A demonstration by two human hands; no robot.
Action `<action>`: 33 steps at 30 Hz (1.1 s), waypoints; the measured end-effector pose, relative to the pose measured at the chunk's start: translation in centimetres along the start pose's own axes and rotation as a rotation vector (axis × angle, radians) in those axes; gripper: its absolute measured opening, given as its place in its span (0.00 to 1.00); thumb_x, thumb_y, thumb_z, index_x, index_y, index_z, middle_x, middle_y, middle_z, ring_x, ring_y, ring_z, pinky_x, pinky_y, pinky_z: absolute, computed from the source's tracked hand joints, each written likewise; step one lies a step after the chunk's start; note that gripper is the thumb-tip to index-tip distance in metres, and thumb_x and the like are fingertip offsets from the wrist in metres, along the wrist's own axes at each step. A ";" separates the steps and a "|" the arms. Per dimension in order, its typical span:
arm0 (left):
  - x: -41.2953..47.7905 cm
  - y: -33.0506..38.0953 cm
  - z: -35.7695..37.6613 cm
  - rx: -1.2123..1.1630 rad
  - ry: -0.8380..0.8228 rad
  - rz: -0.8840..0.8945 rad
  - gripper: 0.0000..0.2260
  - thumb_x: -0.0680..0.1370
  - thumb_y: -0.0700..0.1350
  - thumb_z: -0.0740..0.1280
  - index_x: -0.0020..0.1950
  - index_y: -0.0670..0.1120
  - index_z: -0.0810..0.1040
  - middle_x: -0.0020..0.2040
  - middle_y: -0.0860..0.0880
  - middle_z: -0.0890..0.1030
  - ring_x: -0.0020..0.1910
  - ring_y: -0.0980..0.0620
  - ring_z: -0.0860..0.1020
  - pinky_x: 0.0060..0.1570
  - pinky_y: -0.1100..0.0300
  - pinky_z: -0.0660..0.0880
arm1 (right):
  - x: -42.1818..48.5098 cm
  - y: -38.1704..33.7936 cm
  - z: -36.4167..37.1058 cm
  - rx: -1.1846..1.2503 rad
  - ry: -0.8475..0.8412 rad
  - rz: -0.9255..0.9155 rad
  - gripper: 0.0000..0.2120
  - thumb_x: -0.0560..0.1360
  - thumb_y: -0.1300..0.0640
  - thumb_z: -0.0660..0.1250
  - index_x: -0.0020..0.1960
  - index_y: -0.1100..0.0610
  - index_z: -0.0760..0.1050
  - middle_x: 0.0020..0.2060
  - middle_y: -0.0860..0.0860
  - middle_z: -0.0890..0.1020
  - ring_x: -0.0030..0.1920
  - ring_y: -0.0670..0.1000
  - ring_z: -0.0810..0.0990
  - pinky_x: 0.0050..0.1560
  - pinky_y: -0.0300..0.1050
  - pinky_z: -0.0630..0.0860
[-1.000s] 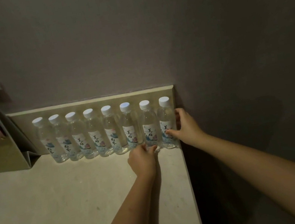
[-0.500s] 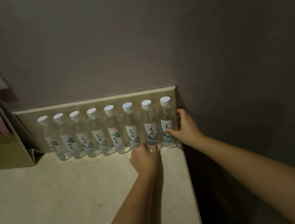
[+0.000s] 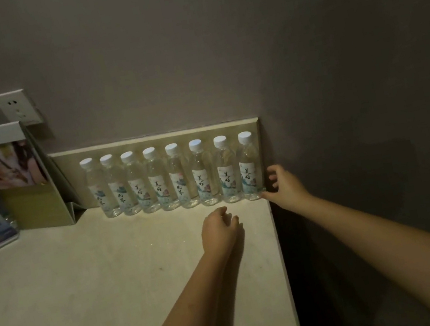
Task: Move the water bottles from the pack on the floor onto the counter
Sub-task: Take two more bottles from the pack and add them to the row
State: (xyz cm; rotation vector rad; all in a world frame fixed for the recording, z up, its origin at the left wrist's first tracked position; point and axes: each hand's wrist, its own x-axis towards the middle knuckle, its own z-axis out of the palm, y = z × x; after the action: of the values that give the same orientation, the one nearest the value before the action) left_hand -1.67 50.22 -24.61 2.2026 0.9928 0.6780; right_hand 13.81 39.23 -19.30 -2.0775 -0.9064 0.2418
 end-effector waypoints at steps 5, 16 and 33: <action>-2.5 0.3 -1.1 -0.050 0.030 -0.037 0.19 0.76 0.47 0.66 0.66 0.43 0.75 0.61 0.46 0.80 0.57 0.50 0.79 0.56 0.57 0.73 | -2.5 0.5 -0.8 -0.043 -0.032 -0.011 0.22 0.71 0.58 0.73 0.63 0.58 0.71 0.56 0.55 0.79 0.49 0.51 0.78 0.49 0.42 0.75; -10.3 8.2 1.2 -0.038 0.120 0.058 0.16 0.77 0.49 0.66 0.63 0.44 0.77 0.60 0.48 0.80 0.59 0.50 0.76 0.58 0.57 0.71 | -9.9 3.9 -9.2 -0.054 -0.050 -0.156 0.09 0.71 0.60 0.73 0.51 0.57 0.79 0.45 0.53 0.83 0.44 0.48 0.80 0.46 0.38 0.74; -26.7 17.5 4.8 -0.079 0.061 0.094 0.12 0.77 0.48 0.66 0.60 0.48 0.78 0.51 0.52 0.82 0.49 0.56 0.79 0.51 0.59 0.76 | -25.3 13.2 -20.3 -0.040 -0.036 -0.218 0.04 0.73 0.58 0.71 0.49 0.54 0.80 0.41 0.49 0.82 0.43 0.48 0.80 0.47 0.45 0.77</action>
State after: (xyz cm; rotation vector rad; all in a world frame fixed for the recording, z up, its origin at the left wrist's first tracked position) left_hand -5.91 18.51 -20.59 2.1811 0.8816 0.8181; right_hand 11.85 4.26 -20.11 -1.9963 -1.1585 0.1464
